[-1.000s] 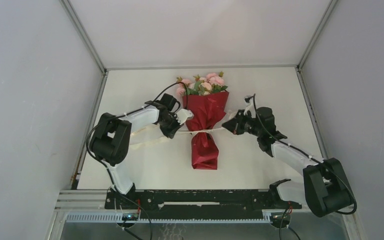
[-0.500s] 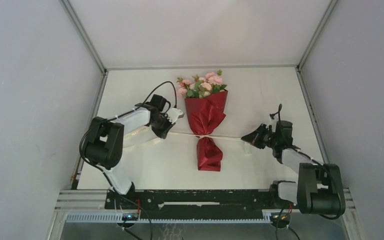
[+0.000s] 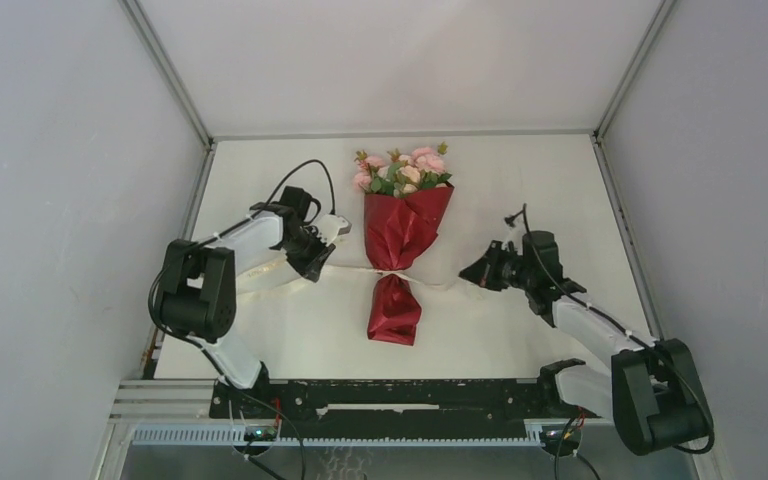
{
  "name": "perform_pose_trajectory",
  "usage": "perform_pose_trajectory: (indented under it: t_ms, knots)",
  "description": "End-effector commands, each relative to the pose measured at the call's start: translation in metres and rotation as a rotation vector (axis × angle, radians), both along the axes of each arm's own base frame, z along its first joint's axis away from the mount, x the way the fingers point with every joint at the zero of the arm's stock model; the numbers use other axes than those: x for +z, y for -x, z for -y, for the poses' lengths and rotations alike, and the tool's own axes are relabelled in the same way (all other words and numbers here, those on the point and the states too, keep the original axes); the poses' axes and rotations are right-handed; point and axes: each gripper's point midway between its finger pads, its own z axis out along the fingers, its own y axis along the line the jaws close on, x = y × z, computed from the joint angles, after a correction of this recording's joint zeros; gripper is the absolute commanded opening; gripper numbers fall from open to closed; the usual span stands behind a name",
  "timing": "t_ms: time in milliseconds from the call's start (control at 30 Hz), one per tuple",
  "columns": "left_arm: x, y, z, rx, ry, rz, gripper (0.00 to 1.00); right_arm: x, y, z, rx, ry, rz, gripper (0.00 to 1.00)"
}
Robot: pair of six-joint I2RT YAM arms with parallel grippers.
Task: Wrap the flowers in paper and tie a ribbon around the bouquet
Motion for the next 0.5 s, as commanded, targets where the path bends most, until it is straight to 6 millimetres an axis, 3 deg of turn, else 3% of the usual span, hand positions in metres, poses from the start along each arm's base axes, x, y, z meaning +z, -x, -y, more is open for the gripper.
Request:
perform_pose_trajectory:
  t_ms: [0,67,200,333,467]
  knots:
    - [0.076,0.007,0.051,-0.188,0.243,0.062,0.41,0.052,-0.007,-0.052,0.189,-0.024,0.179,0.00]
    - [0.107,0.015,0.077,-0.285,0.324,0.106,0.48,0.069,-0.008,-0.071,0.237,-0.072,0.203,0.00]
    - [0.144,0.049,0.128,-0.507,0.448,0.150,0.47,0.099,-0.018,-0.095,0.283,-0.170,0.234,0.00]
    - [0.142,0.081,0.168,-0.718,0.458,0.136,0.47,0.124,-0.035,-0.112,0.313,-0.207,0.245,0.00]
    - [0.121,0.092,0.199,-0.862,0.382,0.198,0.48,0.155,-0.052,-0.127,0.341,-0.219,0.284,0.00]
